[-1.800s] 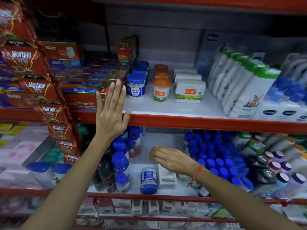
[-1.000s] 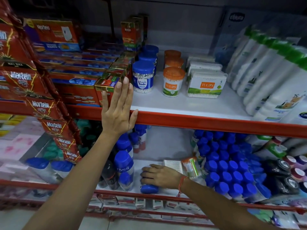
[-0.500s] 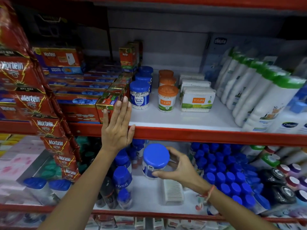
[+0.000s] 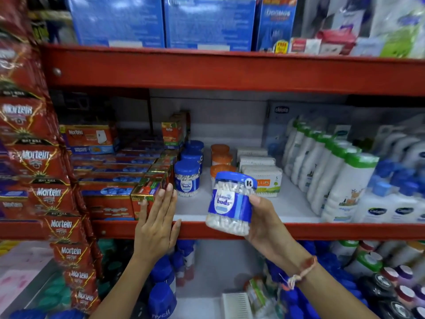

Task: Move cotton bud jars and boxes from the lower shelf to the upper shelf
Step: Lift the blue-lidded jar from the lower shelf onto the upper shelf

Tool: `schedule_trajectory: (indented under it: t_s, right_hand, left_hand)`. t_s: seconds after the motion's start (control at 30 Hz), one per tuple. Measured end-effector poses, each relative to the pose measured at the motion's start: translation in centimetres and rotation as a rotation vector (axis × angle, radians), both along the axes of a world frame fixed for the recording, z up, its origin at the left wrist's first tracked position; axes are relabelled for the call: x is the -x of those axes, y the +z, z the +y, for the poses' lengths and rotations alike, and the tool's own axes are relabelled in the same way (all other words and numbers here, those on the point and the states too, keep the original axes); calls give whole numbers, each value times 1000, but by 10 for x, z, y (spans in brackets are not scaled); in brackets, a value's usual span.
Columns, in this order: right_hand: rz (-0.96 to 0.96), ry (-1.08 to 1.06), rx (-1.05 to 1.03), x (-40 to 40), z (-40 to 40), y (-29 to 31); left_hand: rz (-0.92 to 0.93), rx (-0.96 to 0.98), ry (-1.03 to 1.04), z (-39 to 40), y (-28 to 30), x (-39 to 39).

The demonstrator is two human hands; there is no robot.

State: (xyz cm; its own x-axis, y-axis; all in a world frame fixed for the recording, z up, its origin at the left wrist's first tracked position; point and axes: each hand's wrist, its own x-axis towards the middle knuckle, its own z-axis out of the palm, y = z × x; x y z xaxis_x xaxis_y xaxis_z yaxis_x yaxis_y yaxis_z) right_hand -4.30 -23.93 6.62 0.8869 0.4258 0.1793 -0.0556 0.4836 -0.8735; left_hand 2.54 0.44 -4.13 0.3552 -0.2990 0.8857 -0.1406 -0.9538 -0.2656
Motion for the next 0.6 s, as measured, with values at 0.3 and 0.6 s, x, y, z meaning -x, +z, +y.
schedule_trajectory:
  t_s: [0.3,0.6]
  right_hand:
    - [-66,-221,126,-28,8,7]
    - [-292,-384,578,-79,43,-3]
  left_hand:
    - [-17,14,-24,-1,9,-4]
    - [-23,27,-35,-1,11,-8]
